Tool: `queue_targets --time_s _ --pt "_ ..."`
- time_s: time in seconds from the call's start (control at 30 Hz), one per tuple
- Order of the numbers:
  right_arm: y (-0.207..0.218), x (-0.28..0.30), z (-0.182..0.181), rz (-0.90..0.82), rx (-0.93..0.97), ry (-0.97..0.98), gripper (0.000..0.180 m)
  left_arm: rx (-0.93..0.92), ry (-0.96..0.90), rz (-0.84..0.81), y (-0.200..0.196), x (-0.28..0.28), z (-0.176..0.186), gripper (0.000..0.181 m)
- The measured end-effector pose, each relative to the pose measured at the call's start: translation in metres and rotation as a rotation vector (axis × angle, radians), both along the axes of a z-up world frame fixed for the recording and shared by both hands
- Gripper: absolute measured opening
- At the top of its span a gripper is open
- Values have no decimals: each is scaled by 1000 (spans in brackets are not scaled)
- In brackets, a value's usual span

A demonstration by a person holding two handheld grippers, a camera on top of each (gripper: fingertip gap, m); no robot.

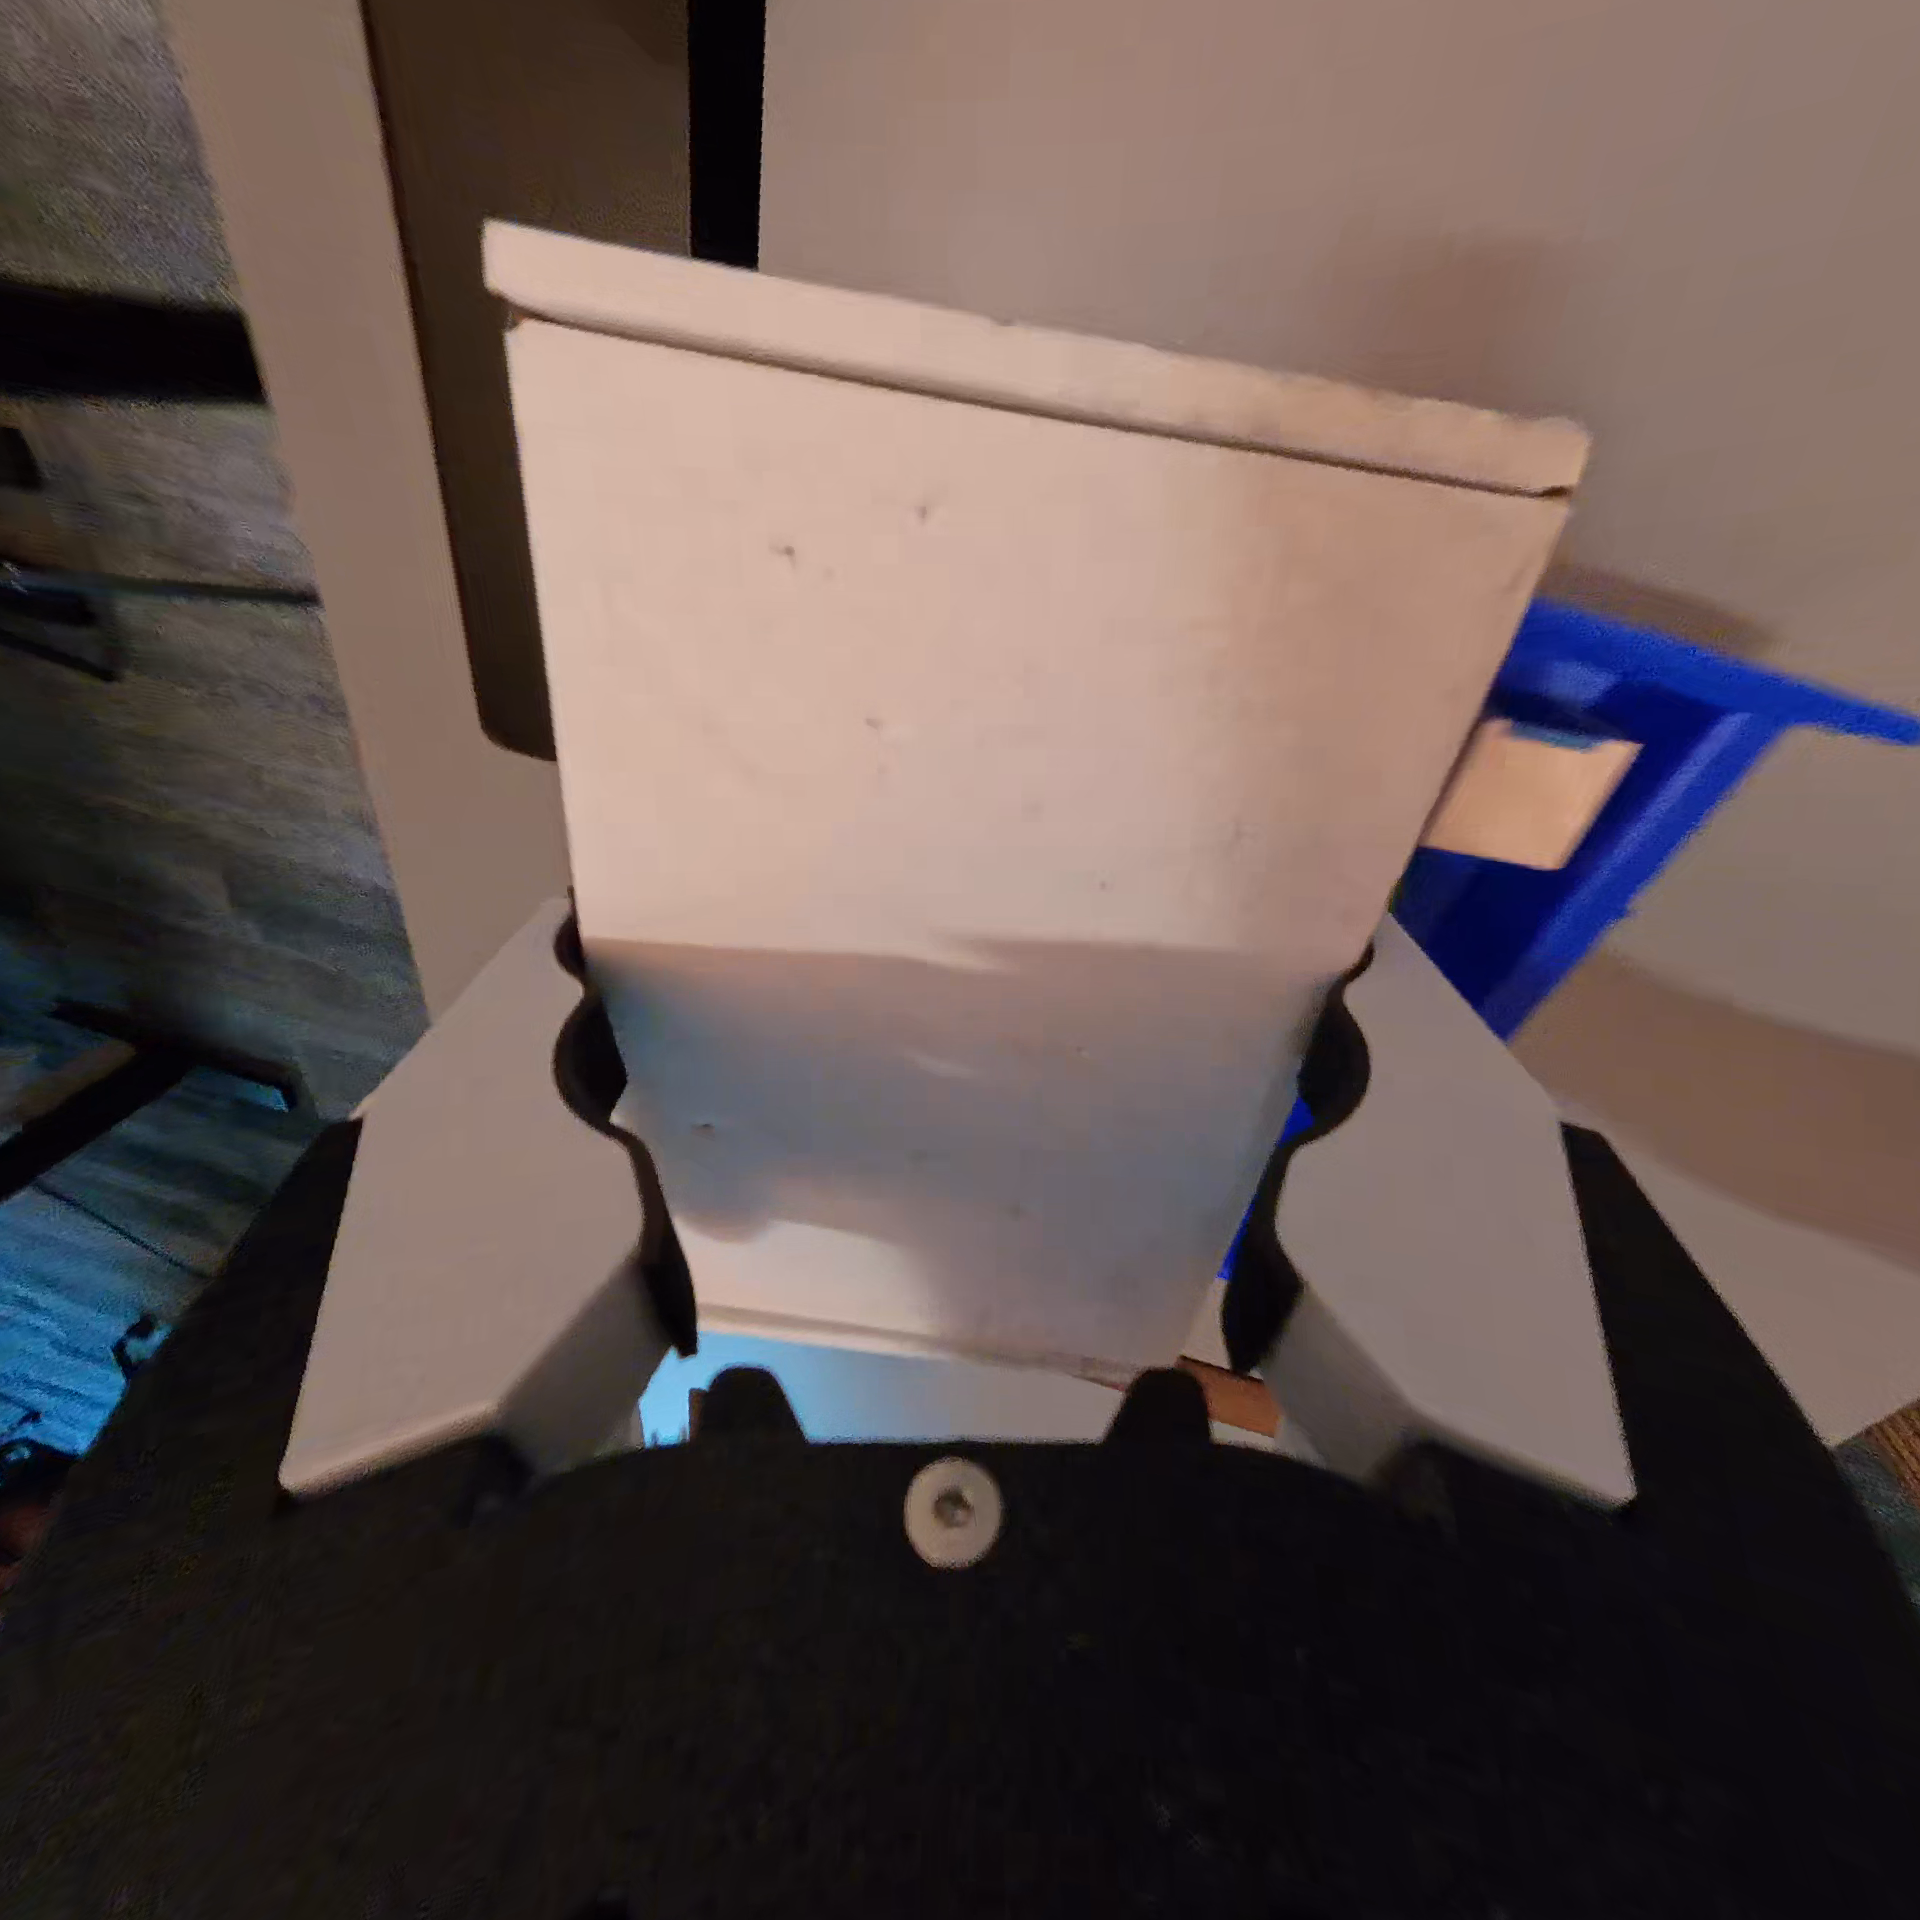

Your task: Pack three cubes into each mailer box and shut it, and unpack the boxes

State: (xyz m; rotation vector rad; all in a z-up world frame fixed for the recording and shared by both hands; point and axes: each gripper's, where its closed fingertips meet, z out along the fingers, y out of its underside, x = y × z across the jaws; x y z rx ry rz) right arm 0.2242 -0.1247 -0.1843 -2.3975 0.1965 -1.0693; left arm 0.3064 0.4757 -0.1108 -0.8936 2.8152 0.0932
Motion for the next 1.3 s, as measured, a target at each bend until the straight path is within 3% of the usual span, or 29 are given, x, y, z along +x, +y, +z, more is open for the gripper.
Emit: queue_targets --time_s 0.1,0.2,0.37,0.5,0.63,0.8,0.97,1.03,1.13,1.23,1.3 --pt "13 -5 2 40 26 -19 102 -61 -68 -20 -48 -11 40 132" --pt "37 -13 4 99 79 -34 99 -65 -91 -24 -109 -28 49 133" --pt "87 -33 11 227 127 -84 97 -119 -28 -48 -233 -75 -15 133" --pt "115 -57 19 322 174 -116 95 -89 42 -104 -300 -113 -81 132" --pt "119 -81 16 386 189 -121 94 -103 68 -98 -344 -134 -119 132" --pt "116 -94 8 398 233 -100 91 -105 17 -113 -373 -139 -137 133" --pt "116 -98 -10 397 201 -95 90 -230 -33 -97 -389 -144 -123 127" --pt "116 -96 -15 384 177 -107 89 -347 -80 -90 -392 -139 -100 118" --pt "120 -91 -16 386 163 -149 83 -586 -129 -115 -396 -131 -67 58" --pt "129 -88 -14 416 126 -206 78 -711 -192 -89 -383 -117 -64 0" --pt "138 -86 -10 447 104 -244 73 -756 -197 -84 -377 -114 -73 0"
